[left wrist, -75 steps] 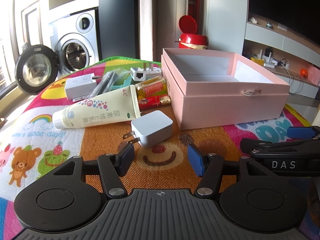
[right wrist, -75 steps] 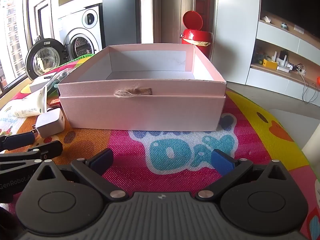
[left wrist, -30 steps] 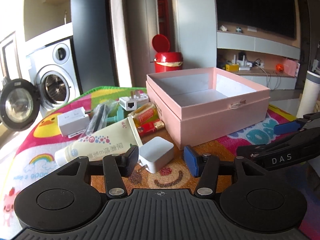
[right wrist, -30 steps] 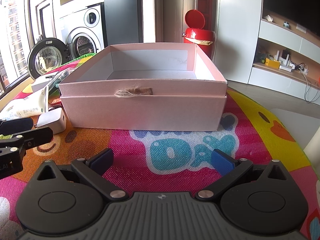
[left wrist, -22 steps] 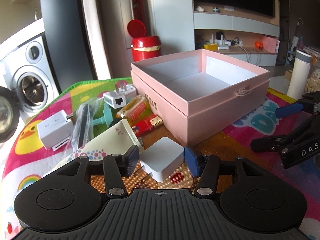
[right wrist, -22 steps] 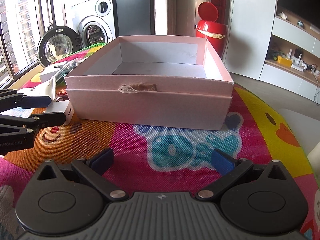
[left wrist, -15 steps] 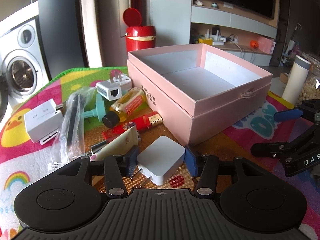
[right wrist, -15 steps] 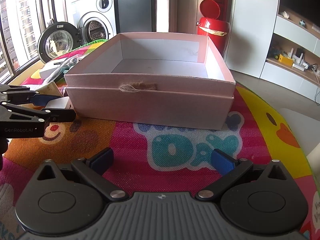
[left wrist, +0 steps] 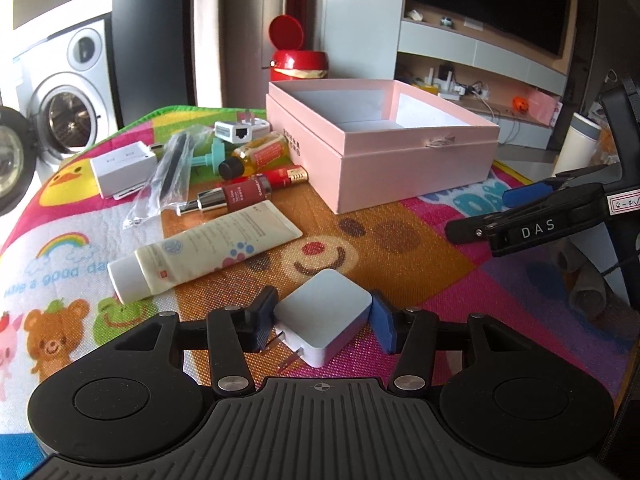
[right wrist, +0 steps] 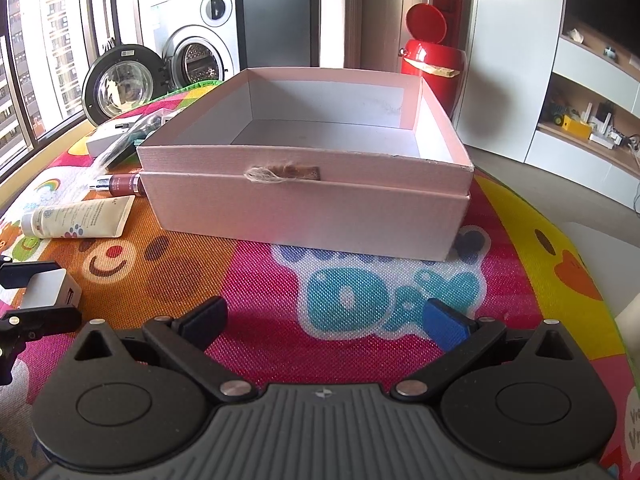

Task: Organize rigid objects
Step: 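Grasp the white square charger with the left tool, then lift the charger toward the pink box with the left tool while the right tool grasps the white lotion tube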

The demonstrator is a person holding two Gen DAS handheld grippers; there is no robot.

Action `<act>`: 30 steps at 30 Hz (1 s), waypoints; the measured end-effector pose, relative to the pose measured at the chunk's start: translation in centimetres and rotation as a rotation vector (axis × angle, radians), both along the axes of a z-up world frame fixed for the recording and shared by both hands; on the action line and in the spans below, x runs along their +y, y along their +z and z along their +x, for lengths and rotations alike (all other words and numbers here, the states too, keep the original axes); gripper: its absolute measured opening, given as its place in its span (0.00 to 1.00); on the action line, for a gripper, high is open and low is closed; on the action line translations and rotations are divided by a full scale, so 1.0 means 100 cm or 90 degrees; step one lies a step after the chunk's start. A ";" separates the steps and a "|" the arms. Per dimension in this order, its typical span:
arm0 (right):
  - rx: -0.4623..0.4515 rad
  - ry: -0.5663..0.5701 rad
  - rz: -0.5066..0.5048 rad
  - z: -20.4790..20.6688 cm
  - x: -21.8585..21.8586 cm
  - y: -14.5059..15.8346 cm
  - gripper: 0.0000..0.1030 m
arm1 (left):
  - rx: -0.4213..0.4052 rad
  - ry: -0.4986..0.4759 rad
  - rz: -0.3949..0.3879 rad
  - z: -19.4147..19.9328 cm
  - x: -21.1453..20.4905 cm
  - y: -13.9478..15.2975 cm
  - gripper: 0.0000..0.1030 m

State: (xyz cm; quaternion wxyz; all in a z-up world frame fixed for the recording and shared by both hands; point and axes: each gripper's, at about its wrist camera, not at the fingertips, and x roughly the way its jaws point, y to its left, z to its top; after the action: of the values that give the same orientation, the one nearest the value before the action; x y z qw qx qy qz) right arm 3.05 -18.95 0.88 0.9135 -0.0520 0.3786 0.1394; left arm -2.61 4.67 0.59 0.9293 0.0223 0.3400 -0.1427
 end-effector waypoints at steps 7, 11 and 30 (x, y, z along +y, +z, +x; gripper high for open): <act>-0.002 0.006 -0.006 -0.001 0.002 0.002 1.00 | -0.021 -0.029 0.020 -0.014 0.000 0.001 0.52; -0.044 0.099 0.009 -0.021 0.027 0.013 0.95 | -0.041 0.007 -0.026 -0.039 0.029 0.009 0.52; 0.103 0.417 0.012 0.051 0.211 0.019 0.86 | -0.089 0.240 -0.134 -0.079 0.150 0.030 0.52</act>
State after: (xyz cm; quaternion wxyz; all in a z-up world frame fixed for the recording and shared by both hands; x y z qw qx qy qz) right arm 8.14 2.18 2.73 0.7877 -0.1513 0.4119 0.4324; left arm -10.47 19.68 3.59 0.9581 -0.1288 0.2560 0.0004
